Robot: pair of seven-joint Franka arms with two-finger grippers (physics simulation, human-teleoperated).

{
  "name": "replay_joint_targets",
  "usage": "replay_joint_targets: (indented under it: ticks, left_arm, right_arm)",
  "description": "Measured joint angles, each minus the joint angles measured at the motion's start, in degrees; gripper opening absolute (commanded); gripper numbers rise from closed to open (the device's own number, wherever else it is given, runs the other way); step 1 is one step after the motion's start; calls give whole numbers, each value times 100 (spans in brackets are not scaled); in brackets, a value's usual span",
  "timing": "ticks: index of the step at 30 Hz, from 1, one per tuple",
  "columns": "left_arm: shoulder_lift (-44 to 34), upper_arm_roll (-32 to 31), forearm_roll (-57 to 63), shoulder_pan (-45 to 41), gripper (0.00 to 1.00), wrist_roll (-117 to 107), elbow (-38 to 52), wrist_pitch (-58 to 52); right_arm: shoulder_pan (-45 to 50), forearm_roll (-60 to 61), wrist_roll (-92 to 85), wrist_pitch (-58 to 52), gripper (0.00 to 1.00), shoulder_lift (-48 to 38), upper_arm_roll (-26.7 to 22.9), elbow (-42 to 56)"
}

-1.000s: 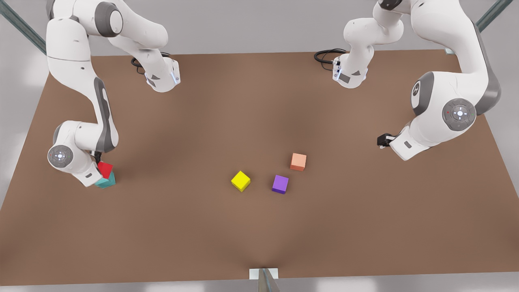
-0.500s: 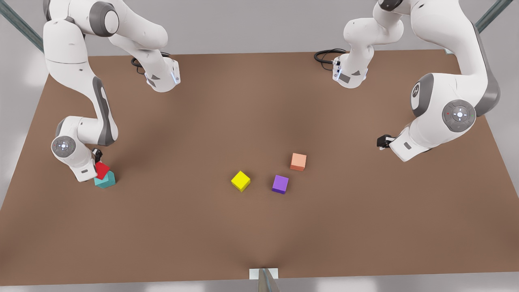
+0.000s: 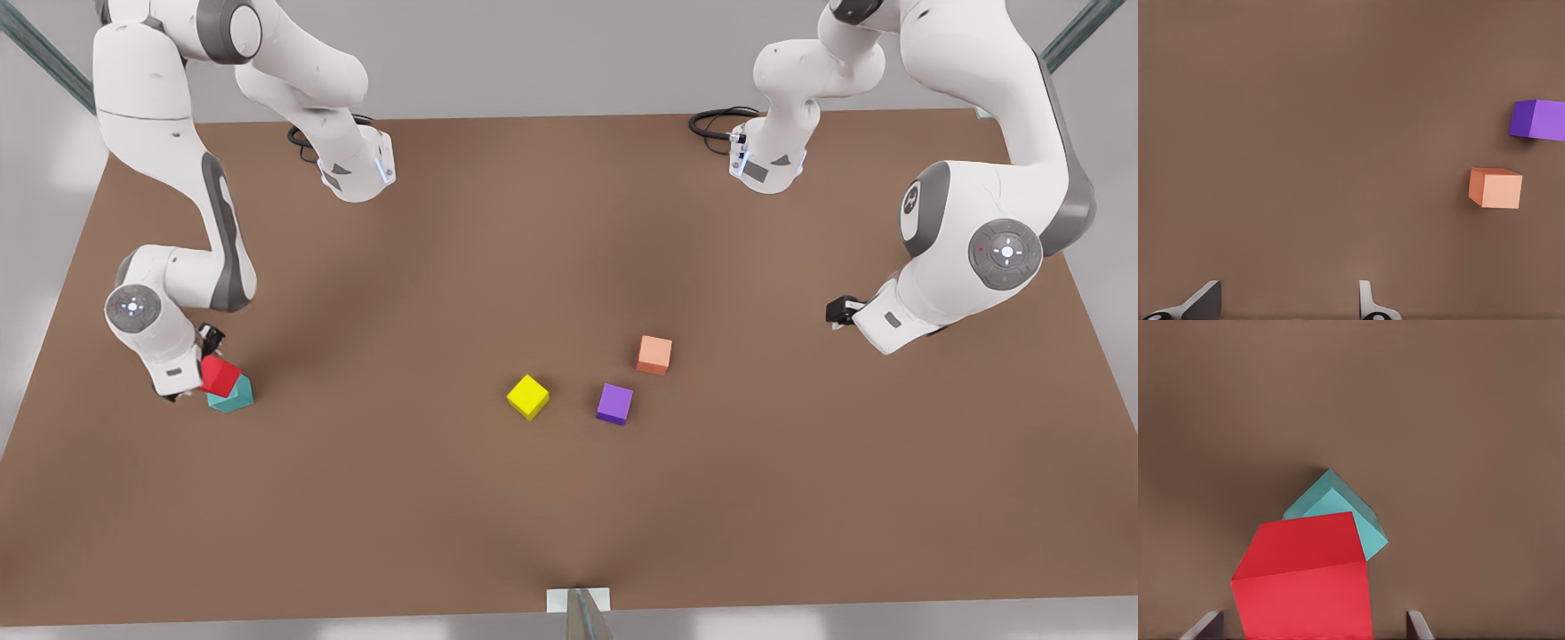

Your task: Pick up red wooden cube and pass to hand red wooden cube and place in blue wooden cube

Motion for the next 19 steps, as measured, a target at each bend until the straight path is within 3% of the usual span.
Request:
replay_joint_targets:
  ticks: [4, 7, 10, 19]
  left_arm:
    - [-6, 0, 3, -12, 100, 6, 0, -7]
    - [-8, 0, 4, -11, 100, 9, 0, -14]
    - [-3, 0, 5, -10, 100, 13, 0, -15]
    - [28, 0, 17, -12, 100, 20, 0, -17]
  right_arm:
    - [380, 856, 237, -1114, 100, -446, 122, 634]
    - [1120, 1365, 1074, -2490, 100, 380, 139, 2559]
    - [1288, 1733, 1990, -3599, 100, 667, 134, 4017]
    - [1234, 2249, 4000, -5455, 100, -62, 85, 4280]
